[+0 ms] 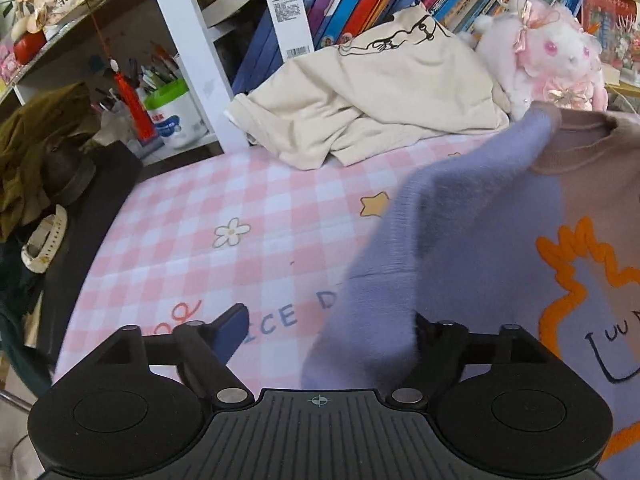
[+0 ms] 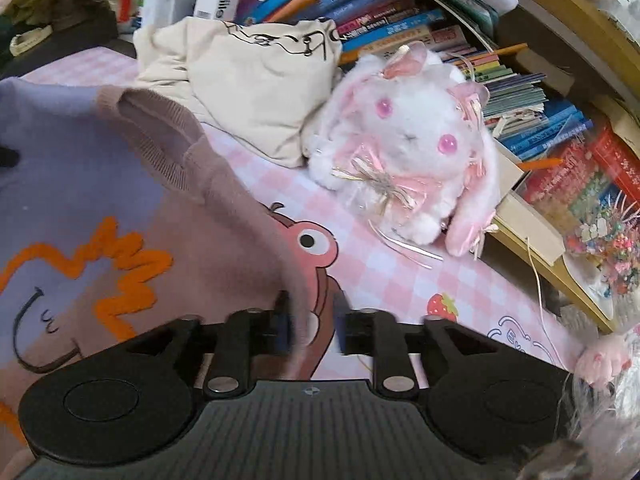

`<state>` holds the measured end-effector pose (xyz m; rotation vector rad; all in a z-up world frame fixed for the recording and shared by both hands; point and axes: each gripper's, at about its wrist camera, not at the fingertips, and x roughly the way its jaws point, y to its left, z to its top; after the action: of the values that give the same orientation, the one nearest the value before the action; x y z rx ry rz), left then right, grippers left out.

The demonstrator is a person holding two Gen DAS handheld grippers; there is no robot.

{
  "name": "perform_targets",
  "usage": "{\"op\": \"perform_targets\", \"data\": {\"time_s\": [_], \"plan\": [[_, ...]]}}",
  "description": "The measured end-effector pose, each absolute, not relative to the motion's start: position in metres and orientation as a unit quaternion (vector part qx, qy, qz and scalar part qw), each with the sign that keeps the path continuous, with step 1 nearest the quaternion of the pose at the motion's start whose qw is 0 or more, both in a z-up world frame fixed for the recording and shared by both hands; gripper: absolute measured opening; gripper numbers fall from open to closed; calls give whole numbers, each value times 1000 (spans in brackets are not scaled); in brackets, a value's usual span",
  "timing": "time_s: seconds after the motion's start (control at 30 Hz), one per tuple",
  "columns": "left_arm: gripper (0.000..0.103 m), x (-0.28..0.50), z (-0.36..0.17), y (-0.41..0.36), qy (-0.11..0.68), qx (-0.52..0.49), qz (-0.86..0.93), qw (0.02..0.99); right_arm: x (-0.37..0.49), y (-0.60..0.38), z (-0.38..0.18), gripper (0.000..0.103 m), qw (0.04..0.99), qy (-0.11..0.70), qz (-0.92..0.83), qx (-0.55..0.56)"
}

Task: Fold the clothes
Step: 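Lower the sweater onto the mat with both tools, spreading it flat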

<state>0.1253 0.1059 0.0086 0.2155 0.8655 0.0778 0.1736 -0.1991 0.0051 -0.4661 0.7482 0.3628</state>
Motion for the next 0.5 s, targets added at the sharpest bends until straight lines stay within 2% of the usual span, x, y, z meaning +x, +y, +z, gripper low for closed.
{"op": "perform_targets", "data": {"time_s": [0.1,0.23,0.37,0.5], "plan": [[81,98,21,102,402,117,22,908,155,-211,9,43,892,362,189,-192],[81,45,32,86,376,111,10,920,120,-234,16,45,897,377,195,-126],[81,1,22,61,390,46,-18,920,74,-249,20,46,891,406,200,-42],[81,-13,1,32,416,62,-16,907,37,-233,13,52,871,440,220,-11]]}}
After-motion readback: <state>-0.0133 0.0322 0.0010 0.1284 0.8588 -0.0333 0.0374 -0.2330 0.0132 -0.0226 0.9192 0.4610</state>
